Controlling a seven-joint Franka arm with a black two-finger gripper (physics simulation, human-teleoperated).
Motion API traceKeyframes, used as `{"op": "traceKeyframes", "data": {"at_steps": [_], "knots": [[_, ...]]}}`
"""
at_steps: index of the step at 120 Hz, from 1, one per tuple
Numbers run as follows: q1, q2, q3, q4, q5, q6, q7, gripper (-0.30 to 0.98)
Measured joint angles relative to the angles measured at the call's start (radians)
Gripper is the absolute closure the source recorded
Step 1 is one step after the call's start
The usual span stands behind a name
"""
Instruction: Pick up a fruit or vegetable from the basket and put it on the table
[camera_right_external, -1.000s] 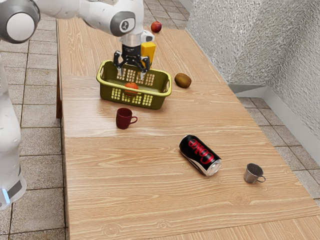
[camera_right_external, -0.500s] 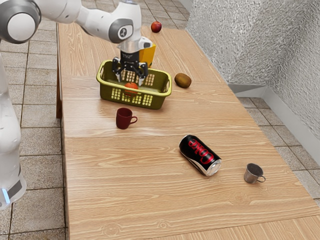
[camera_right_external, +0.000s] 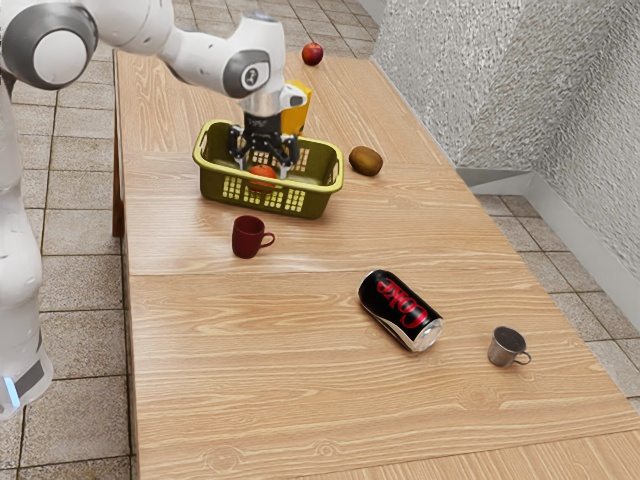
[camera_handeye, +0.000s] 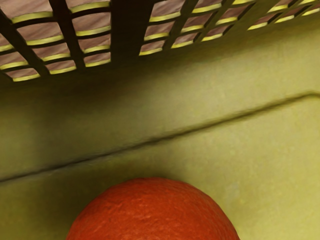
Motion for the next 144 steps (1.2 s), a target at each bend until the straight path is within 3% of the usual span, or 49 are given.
{"op": "traceKeyframes", "data": {"at_steps": [29,45,61,77,101,123,144], "knots": [[0.004,0.037,-0.001,0.000,-0.018,0.009,0.005,0.00],[0.007,0.037,-0.004,0.000,-0.032,0.011,-0.012,0.25],[0.009,0.035,-0.006,0.000,-0.032,0.011,-0.040,0.32],[0.016,0.030,-0.015,0.001,-0.031,0.011,-0.065,0.34],[-0.003,-0.104,-0.016,0.012,-0.029,0.008,-0.097,0.32],[-0.076,-0.112,-0.068,0.204,-0.030,-0.004,-0.130,0.32],[-0.229,0.090,-0.104,0.419,-0.042,-0.009,-0.173,0.34]]}}
